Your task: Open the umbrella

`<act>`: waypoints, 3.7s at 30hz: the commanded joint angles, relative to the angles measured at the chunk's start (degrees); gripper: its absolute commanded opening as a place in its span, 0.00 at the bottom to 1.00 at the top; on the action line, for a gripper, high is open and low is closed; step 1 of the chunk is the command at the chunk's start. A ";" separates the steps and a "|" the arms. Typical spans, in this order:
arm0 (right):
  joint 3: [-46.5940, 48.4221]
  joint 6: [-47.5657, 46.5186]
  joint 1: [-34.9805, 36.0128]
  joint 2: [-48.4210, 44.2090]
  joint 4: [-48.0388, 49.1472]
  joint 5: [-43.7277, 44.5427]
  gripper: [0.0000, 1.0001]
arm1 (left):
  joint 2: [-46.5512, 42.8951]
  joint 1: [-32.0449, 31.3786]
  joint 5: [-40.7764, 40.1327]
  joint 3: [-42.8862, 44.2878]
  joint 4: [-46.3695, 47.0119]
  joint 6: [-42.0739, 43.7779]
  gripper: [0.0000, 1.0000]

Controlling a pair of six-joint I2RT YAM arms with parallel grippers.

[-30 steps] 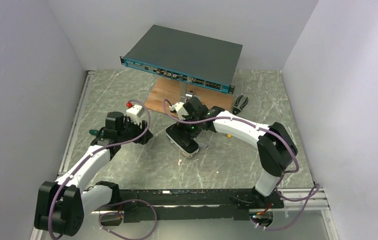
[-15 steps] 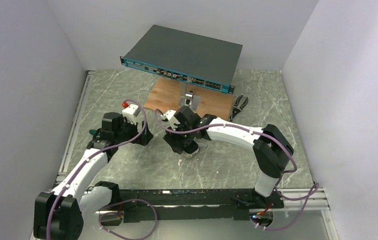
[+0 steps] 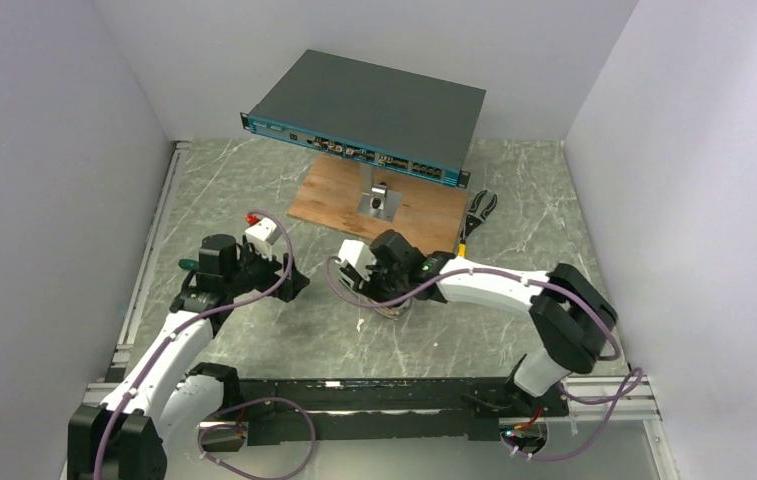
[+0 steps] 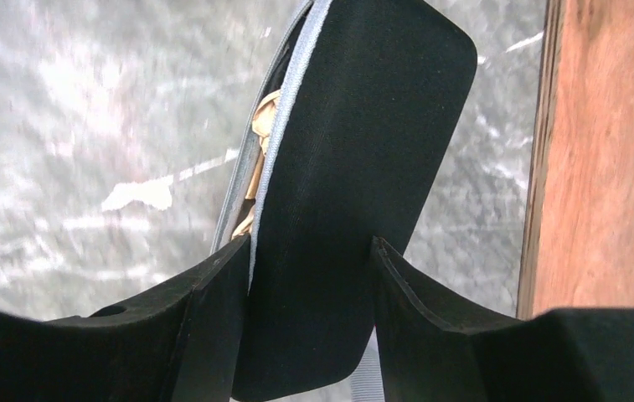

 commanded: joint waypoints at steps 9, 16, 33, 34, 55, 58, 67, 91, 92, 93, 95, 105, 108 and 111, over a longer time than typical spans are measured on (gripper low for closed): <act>-28.49 -36.31 -1.01 -31.11 -9.61 -5.54 0.59 | 0.27 -9.35 12.22 -3.04 11.64 13.24 0.85; -29.23 -33.40 -1.65 -45.53 -13.79 -13.07 0.93 | 2.36 -24.61 2.71 -7.13 22.51 13.49 0.81; -24.67 -24.76 -12.35 -36.48 -10.40 -13.23 0.95 | 25.04 -44.01 -10.85 -5.80 42.27 3.89 0.59; -25.10 -25.39 -13.08 -36.05 -9.90 -13.43 0.95 | 26.15 -44.15 -11.42 -5.14 42.67 2.98 0.58; -27.57 -23.43 -14.47 -30.24 -6.71 -14.80 0.60 | 36.40 -46.03 -16.95 -0.35 42.63 -5.64 0.35; -28.18 -22.92 -14.55 -30.37 -6.33 -14.32 0.58 | 37.21 -45.95 -18.00 0.19 42.33 -7.20 0.28; -30.24 -24.62 -14.47 -31.89 -6.60 -14.63 0.46 | 34.00 -44.32 -15.13 -0.87 39.75 -6.01 0.00; -36.08 -63.85 -14.41 -37.58 -11.19 -31.47 0.00 | 38.35 -35.28 -6.24 4.35 41.77 16.23 0.00; -36.49 -65.63 -14.45 -37.88 -11.32 -32.11 0.00 | 38.74 -34.70 -4.74 4.77 42.09 16.90 0.00; -36.79 -67.09 -14.46 -37.90 -11.53 -32.79 0.00 | 39.08 -34.40 -3.20 5.14 42.23 17.72 0.00; -36.91 -68.96 -14.46 -37.18 -11.39 -34.13 0.00 | 39.42 -34.31 -0.80 5.64 42.41 19.88 0.00; -36.04 -82.25 -15.10 -33.98 -12.36 -41.06 0.00 | 39.57 -34.60 9.46 5.95 42.76 28.56 0.00; -36.15 -84.81 -15.09 -32.88 -11.47 -42.71 0.00 | 39.55 -34.81 10.85 5.97 42.41 30.70 0.00; -35.14 -87.08 -15.05 -30.28 -11.74 -44.29 0.00 | 40.07 -34.93 10.90 6.42 42.73 31.20 0.00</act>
